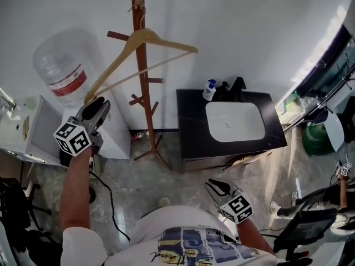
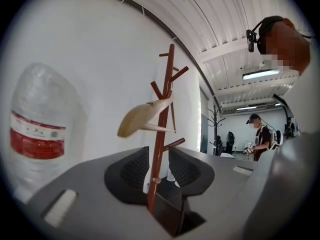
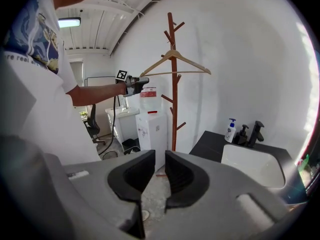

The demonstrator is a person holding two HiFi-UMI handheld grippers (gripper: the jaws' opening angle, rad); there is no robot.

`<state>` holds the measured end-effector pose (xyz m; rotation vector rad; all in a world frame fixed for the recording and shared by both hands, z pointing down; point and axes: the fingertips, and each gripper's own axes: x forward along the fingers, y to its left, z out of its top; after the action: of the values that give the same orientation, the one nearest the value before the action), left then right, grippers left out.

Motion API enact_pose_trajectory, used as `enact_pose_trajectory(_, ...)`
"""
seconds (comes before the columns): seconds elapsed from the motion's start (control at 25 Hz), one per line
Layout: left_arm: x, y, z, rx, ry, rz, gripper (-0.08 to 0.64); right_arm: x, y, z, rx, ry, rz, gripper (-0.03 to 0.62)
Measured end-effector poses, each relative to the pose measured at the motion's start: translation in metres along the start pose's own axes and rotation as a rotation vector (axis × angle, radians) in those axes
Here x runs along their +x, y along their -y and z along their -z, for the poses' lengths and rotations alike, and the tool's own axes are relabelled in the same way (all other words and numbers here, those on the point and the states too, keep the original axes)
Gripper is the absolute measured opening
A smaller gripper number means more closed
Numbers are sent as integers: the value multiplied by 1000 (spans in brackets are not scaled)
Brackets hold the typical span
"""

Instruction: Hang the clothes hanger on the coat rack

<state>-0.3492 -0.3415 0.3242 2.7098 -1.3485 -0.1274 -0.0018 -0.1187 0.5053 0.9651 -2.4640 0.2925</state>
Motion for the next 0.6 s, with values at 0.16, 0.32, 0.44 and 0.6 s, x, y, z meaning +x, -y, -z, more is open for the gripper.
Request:
enact_pose_trajectory(0.16, -23, 0, 15, -2, -15, -112, 117, -7, 4, 0, -28, 9, -45, 64)
enact_pose_trajectory(0.32, -46, 14, 33, -34, -20, -191, 118, -16, 11, 3, -50, 18, -79, 64)
enact_pose_trajectory(0.44, -58, 32, 44, -45, -27, -234, 117, -22, 13, 6, -77, 21, -110, 64)
enact_pose_trajectory(0.6, -67, 76, 57, -36, -47, -252, 116, -32, 21, 6, -100, 40, -129, 64)
